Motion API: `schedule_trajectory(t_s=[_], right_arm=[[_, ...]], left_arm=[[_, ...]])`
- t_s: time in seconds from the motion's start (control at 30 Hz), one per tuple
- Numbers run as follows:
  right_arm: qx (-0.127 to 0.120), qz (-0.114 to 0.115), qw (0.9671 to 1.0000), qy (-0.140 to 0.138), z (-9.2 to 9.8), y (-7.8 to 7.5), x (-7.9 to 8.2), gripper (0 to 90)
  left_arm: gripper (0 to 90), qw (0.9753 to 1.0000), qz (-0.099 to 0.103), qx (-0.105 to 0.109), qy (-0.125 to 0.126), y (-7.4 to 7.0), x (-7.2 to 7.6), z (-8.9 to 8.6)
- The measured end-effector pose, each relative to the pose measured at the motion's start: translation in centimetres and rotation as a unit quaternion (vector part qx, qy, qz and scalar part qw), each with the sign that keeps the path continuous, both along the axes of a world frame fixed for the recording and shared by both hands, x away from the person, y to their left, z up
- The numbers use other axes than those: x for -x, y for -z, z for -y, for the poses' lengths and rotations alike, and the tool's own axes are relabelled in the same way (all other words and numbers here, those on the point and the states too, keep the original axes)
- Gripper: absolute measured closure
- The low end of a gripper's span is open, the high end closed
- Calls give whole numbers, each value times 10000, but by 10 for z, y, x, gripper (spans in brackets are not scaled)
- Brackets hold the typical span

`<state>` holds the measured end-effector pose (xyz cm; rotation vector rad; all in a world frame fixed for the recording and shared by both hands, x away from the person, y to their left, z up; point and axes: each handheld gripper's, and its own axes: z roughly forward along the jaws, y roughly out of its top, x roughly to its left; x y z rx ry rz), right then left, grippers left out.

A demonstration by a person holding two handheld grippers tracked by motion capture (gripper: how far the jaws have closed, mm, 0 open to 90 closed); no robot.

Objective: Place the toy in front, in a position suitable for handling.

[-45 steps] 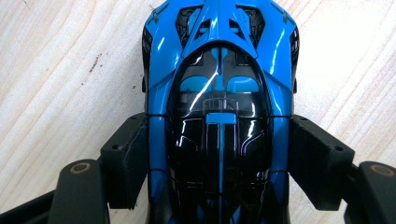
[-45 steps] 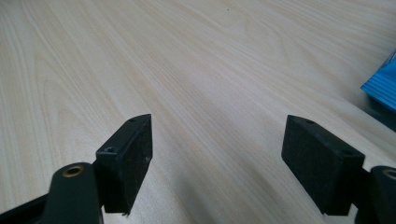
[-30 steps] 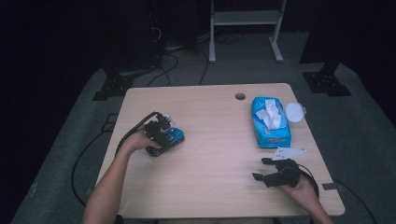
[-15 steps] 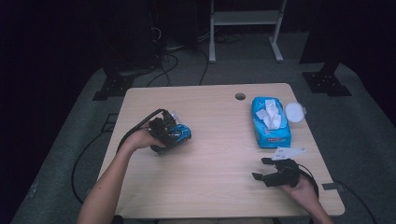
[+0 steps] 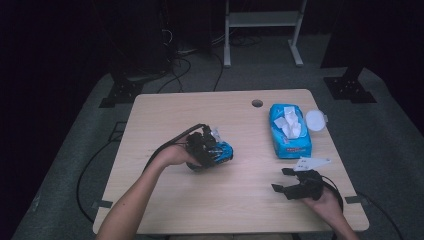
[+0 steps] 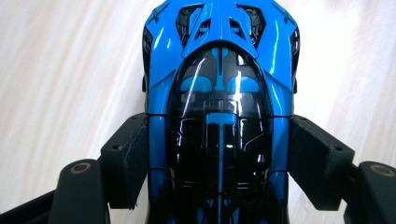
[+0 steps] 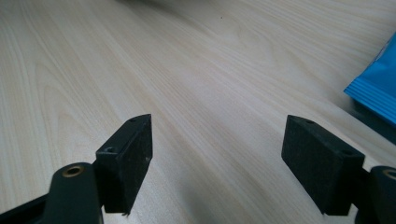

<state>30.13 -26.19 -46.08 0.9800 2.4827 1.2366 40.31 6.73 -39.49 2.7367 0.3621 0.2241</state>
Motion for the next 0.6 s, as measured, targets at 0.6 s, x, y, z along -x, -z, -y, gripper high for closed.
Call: schedule_trajectory(t_s=[0.6], right_arm=[[-2,19,10000,11,2,-1,1,239]], left_arm=[[278,9986,-299,-53,427,31,12,47]])
